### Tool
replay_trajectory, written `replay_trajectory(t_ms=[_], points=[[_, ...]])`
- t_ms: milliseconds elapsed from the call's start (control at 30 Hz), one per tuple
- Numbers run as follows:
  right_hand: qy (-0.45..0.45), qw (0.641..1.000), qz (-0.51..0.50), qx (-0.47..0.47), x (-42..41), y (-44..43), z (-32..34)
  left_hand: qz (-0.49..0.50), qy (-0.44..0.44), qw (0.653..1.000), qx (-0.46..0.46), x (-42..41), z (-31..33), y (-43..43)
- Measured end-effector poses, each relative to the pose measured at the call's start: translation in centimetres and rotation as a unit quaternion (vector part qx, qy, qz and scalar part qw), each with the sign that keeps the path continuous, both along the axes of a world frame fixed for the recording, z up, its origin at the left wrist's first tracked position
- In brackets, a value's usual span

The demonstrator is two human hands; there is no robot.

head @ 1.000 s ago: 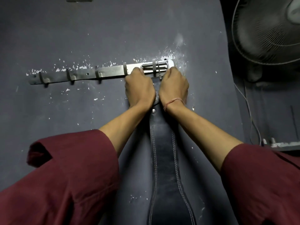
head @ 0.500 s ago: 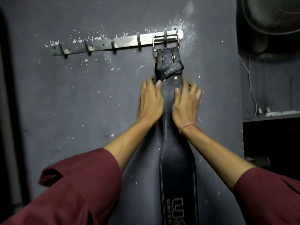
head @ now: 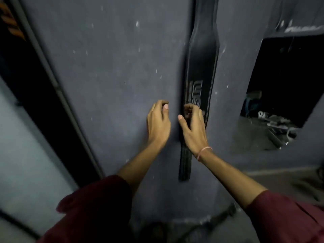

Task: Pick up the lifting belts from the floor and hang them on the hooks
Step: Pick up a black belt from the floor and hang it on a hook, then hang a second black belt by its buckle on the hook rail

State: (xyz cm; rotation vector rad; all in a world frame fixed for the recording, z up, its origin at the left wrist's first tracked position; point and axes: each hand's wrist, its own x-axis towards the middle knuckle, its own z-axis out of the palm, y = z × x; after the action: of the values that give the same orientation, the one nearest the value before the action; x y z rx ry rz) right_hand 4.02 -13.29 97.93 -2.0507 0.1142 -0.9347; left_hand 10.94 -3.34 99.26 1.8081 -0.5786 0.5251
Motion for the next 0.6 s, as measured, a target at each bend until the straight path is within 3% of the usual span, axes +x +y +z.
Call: replay_trajectory(t_ms=[200, 400, 600], points=[[0.137, 0.988, 0.044, 0.048, -7.3, 4.7, -13.1, 0.005, 0.116, 0.993, 0.039, -7.2, -15.0, 4.7], [0.262, 0.956, 0.084, 0.105, -12.5, 6.7, -25.7, 0.023, 0.256, 0.963, 0.084, -13.3, -28.1, 8.0], [0.386, 0.894, 0.109, 0.201, -16.9, 6.7, -38.1, 0.055, 0.356, 0.923, 0.136, -18.0, -40.7, 10.3]])
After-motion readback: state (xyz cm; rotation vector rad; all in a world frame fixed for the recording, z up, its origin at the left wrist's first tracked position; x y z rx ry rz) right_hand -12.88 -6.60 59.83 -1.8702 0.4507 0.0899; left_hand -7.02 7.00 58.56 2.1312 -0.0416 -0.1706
